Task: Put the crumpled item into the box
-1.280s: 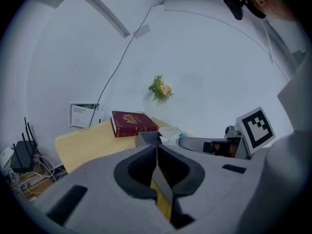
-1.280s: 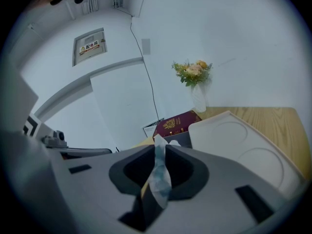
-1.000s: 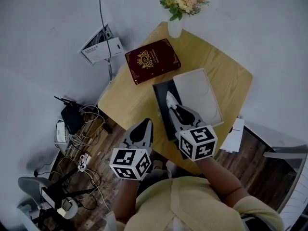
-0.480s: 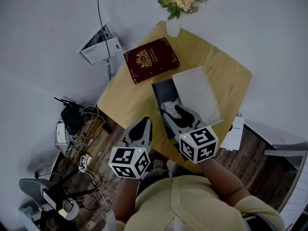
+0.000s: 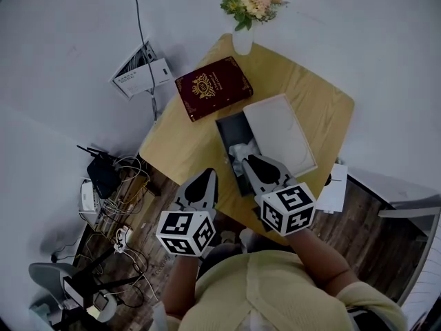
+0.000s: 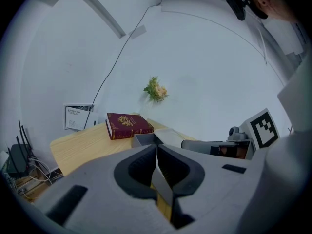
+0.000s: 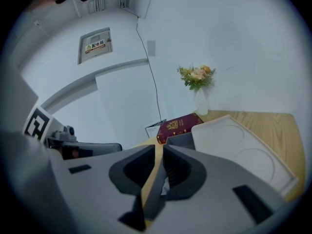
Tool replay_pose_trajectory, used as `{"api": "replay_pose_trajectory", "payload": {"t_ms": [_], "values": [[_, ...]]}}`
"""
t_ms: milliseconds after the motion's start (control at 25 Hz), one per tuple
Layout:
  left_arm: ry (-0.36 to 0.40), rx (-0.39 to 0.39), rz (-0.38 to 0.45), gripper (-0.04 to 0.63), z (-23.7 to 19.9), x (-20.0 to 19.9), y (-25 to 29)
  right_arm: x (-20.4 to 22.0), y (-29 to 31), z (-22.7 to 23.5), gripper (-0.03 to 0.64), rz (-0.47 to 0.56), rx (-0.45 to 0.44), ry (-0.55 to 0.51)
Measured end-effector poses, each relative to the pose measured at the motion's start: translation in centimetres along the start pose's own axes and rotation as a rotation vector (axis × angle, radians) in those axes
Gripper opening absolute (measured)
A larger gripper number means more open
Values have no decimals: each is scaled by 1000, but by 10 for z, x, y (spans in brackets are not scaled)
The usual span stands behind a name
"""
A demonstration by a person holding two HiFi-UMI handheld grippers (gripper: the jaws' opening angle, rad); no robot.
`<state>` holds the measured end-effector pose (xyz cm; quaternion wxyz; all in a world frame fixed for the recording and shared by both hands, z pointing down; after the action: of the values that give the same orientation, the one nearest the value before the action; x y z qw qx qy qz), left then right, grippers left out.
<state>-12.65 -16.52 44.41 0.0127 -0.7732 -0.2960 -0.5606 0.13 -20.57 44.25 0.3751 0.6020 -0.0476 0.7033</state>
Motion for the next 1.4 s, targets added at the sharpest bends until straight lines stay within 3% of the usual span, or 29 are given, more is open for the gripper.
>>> {"api": "replay_pose_trajectory", "payload": {"t_ms": [440, 1400], "values": [[6, 31, 25, 26, 4, -5, -7, 1, -23, 6, 43, 24, 84, 5], [5, 49, 27, 26, 11, -4, -15, 8, -56, 15, 32, 37, 173, 25]]}}
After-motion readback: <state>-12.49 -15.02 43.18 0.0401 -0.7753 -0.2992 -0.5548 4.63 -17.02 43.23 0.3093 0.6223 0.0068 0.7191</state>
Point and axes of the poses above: the fingertips, and each gripper's own axes: y forward along the fingers, z to its right, x out of its underside, the point moved 4 cm from there along -y, backward along the fingers, and after that the axes turned 7 degrees about x, right-handed, at the moved point
